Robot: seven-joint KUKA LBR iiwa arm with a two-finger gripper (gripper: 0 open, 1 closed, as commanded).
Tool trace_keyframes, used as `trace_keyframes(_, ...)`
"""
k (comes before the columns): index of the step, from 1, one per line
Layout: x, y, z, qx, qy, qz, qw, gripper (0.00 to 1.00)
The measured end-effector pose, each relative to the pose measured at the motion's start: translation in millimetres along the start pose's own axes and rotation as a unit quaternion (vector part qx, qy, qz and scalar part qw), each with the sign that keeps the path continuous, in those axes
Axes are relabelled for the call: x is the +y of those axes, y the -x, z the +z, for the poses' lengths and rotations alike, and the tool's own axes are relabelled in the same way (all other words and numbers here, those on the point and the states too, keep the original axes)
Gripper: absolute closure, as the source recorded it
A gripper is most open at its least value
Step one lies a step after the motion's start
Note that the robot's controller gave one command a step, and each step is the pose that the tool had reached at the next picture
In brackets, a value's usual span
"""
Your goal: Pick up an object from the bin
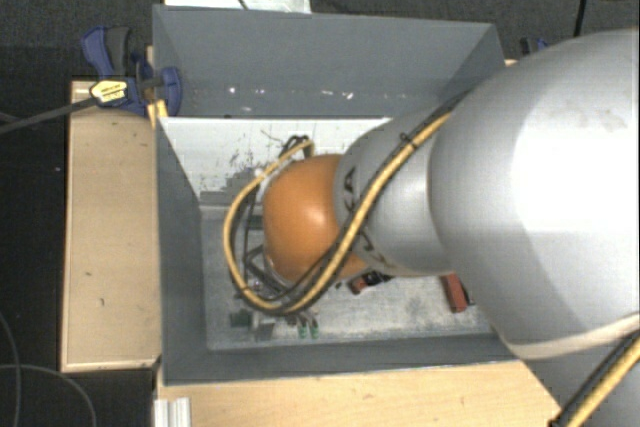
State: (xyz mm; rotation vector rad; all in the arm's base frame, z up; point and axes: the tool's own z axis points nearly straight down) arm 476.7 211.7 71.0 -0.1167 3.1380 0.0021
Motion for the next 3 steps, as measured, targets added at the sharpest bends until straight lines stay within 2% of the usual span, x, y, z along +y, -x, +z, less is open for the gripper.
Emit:
trace_keyframes(1, -10, 1.1, -51, 0.0037, -0.001, -0.006, 1.0, 1.0)
trace_keyframes(2, -7, 16.7, -114, 0.0015, -0.001, -0.008, 1.0, 1.0)
trace_keyframes(3, 2, 11.5, -180, 0.0016, -0.001, -0.016, 0.9999, 1.0)
